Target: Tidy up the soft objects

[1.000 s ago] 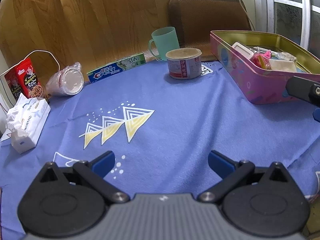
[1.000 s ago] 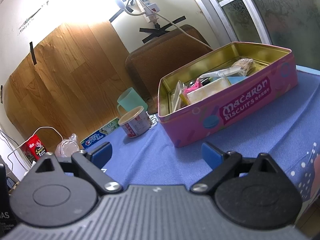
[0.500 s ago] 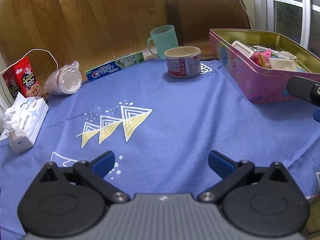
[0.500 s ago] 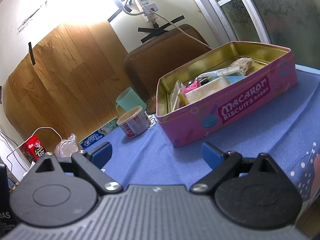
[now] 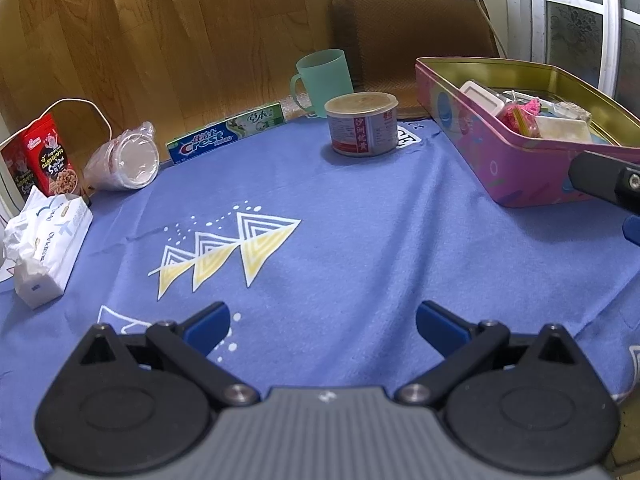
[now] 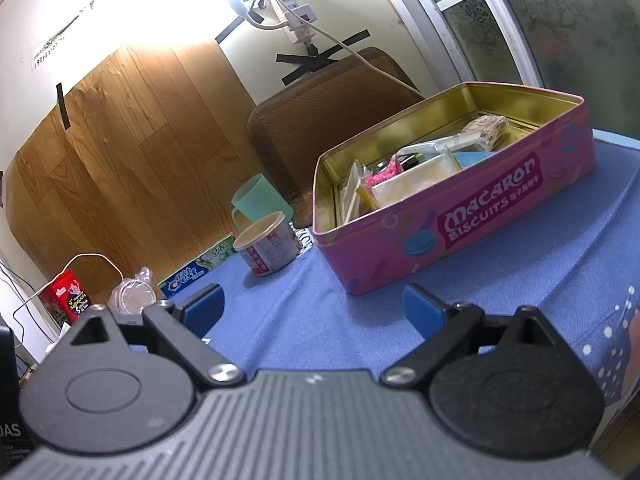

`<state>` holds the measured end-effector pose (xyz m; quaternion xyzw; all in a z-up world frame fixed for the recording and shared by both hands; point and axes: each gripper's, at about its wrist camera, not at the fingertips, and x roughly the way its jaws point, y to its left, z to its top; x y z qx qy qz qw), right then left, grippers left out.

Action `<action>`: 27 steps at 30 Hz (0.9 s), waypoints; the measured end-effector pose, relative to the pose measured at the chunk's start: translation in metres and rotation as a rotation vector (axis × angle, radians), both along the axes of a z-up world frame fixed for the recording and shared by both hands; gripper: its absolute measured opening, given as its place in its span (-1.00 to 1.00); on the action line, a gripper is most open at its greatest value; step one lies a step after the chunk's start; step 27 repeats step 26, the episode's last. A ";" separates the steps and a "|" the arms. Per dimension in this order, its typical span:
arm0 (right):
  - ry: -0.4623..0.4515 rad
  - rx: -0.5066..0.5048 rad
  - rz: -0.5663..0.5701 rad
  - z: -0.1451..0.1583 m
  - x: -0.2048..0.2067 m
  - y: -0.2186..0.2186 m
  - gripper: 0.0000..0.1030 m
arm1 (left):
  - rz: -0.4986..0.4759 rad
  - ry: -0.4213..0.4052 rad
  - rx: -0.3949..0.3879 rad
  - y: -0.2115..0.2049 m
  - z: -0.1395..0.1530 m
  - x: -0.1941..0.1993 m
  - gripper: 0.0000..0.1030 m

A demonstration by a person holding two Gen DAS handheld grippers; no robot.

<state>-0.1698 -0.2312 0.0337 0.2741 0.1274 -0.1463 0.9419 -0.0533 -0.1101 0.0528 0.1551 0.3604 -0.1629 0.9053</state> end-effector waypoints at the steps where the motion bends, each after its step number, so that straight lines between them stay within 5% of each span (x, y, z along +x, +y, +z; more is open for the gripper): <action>1: 0.000 0.000 0.000 0.000 0.000 0.000 0.89 | -0.001 0.000 0.000 0.000 0.000 0.000 0.99; 27: -0.012 -0.014 -0.014 0.003 -0.002 -0.003 0.89 | -0.057 -0.039 -0.064 -0.003 0.006 -0.001 0.99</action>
